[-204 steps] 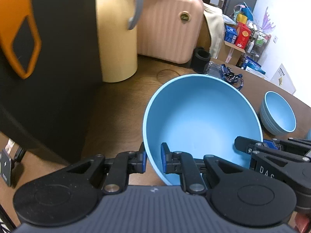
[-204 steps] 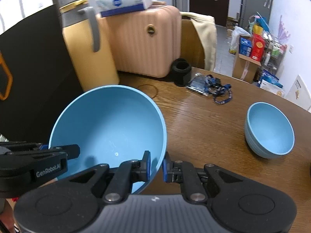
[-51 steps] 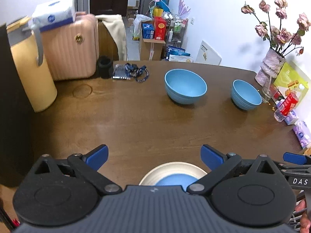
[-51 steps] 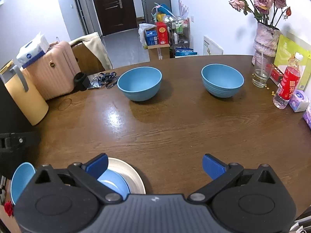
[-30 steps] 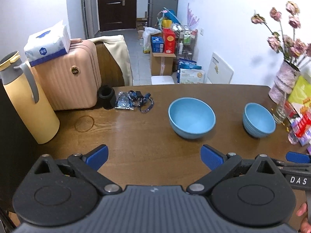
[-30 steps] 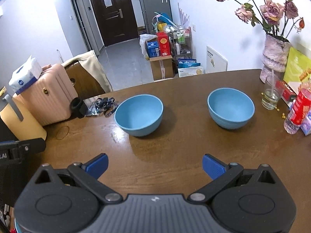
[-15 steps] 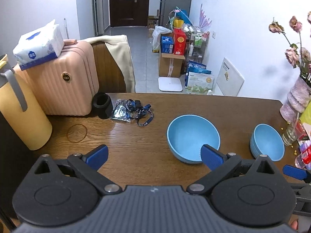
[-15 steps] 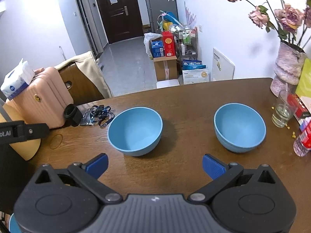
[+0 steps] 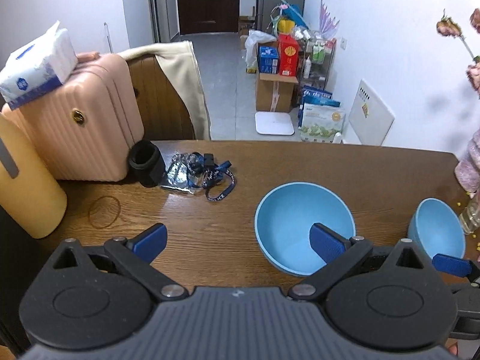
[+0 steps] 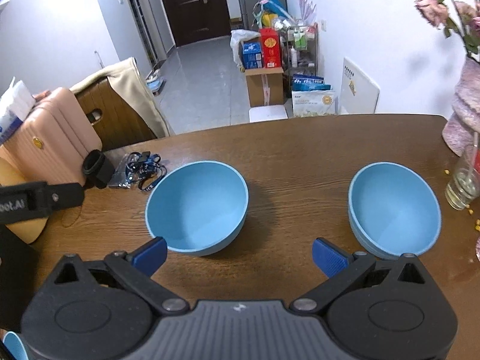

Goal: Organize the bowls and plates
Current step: 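Lower both grippers around the rim of the light-blue bowl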

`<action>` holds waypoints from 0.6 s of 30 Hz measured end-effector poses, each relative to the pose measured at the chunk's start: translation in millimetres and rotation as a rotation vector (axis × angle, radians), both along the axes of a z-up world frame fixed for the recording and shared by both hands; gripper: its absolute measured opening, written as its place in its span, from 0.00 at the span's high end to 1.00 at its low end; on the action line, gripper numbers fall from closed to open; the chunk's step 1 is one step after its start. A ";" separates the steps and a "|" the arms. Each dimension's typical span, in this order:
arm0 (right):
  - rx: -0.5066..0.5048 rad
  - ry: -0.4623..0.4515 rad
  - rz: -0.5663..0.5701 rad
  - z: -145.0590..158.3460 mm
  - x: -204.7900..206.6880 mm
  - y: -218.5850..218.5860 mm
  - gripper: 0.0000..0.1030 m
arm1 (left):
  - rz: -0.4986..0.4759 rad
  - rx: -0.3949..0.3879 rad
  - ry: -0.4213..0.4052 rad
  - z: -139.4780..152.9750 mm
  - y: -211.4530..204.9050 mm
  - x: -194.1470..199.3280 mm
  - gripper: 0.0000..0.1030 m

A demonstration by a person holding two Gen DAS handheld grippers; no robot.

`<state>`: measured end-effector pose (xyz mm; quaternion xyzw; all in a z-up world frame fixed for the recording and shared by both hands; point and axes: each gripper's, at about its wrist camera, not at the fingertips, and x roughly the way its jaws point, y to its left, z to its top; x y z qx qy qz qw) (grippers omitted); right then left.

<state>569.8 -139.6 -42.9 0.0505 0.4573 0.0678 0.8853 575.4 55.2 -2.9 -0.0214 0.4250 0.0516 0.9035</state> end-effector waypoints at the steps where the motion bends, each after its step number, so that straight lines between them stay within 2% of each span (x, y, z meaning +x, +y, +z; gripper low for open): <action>1: -0.009 0.005 0.005 -3.5 4.8 1.5 0.00 | 0.002 0.001 0.005 -4.6 -1.6 3.2 0.00; 8: -0.039 0.032 0.046 -26.7 40.9 2.5 0.00 | 0.071 -0.027 0.058 -37.5 -2.0 32.0 0.00; 18: -0.030 0.076 0.090 -56.6 82.0 -1.1 0.01 | 0.169 -0.051 0.138 -76.0 2.2 66.0 0.00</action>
